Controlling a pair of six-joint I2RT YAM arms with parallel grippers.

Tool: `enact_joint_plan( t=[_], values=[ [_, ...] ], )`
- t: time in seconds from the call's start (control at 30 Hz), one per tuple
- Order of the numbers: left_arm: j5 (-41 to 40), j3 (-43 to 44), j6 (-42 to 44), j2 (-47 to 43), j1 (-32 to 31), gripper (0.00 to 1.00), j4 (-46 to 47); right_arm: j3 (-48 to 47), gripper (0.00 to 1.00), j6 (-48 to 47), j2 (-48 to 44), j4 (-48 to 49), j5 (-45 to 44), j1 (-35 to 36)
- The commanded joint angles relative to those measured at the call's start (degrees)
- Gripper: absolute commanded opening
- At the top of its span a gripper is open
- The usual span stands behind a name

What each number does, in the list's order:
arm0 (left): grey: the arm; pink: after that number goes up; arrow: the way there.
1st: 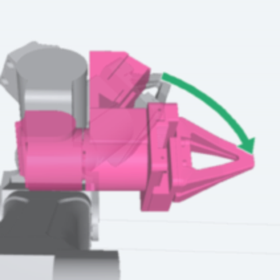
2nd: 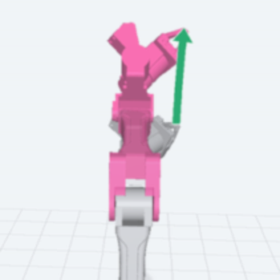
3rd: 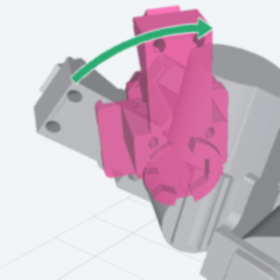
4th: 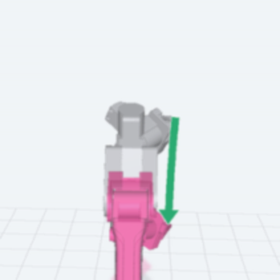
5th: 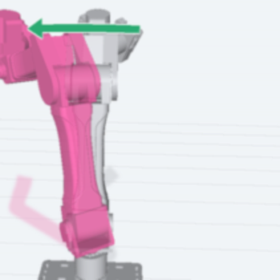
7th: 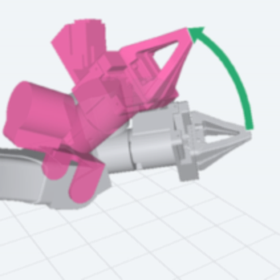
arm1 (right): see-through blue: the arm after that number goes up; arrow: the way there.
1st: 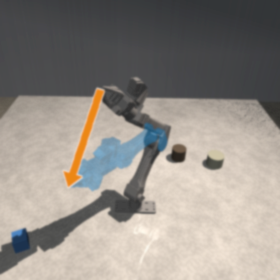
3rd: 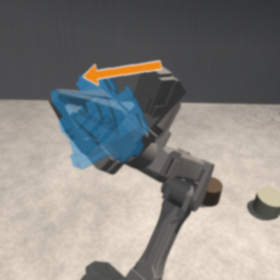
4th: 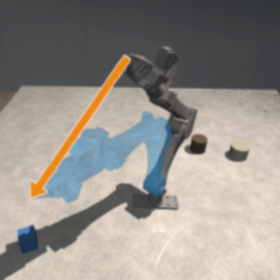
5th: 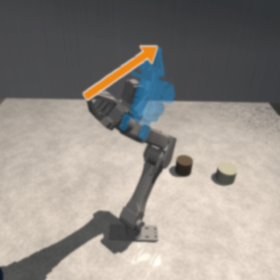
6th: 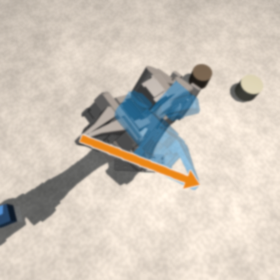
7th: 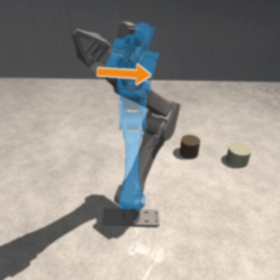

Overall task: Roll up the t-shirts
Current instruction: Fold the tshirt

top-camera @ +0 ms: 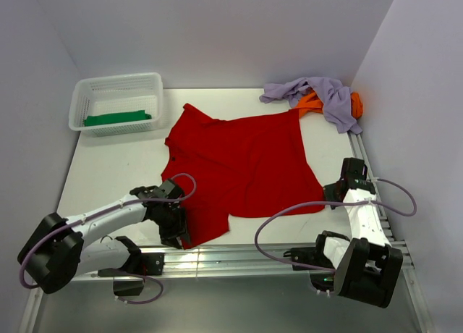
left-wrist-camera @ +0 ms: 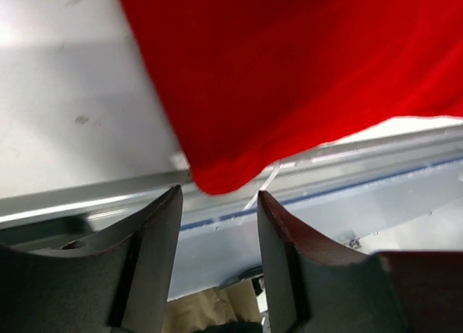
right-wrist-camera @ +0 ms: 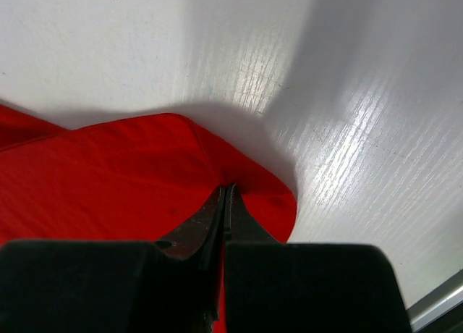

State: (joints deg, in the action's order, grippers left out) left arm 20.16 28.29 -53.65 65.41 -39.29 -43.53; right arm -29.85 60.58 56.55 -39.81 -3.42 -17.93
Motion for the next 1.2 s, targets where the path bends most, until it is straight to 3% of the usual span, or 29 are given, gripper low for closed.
enact_joint_plan(
  t=[0.0, 0.23, 0.33, 0.37, 0.4, 0.67, 0.9, 1.17],
  values=[
    [-2.4, 1.67, -4.0, 2.78, -1.93, 0.5, 4.68, -2.85, 0.0, -0.99, 0.22, 0.88, -0.45, -0.44],
    [-5.57, 2.64, -6.29, 6.57, -3.95, 0.43, 7.23, -3.73, 0.0, -1.6, 0.49, 0.79, 0.43, -0.44],
    [-7.15, 3.34, -6.82, 6.75, -4.83, 0.22, 6.97, -3.99, 0.0, -1.95, 0.31, 0.18, 0.43, -0.44],
    [-7.5, 3.69, -6.91, 6.06, -4.92, 0.08, 6.44, -4.34, 0.0, -2.21, 0.22, 0.0, 0.43, -0.44],
    [-7.59, 4.66, -7.17, 5.61, -5.1, 0.01, 4.87, -4.6, 0.0, -2.74, 0.22, -0.44, 0.17, -0.44],
    [-6.36, 13.44, -8.31, -1.5, -5.19, 0.0, -7.35, -6.98, 0.0, -4.41, 0.22, -3.34, -2.2, -0.44],
    [-8.3, 22.84, -7.18, 0.07, -4.22, 0.0, -12.19, -8.38, 0.0, -5.82, -0.3, -3.96, -2.56, -0.44],
    [-8.21, 31.54, -1.91, -2.21, 5.53, 0.0, -19.48, -8.74, 0.0, -8.1, 0.31, -5.36, -1.5, -0.43]
  ],
)
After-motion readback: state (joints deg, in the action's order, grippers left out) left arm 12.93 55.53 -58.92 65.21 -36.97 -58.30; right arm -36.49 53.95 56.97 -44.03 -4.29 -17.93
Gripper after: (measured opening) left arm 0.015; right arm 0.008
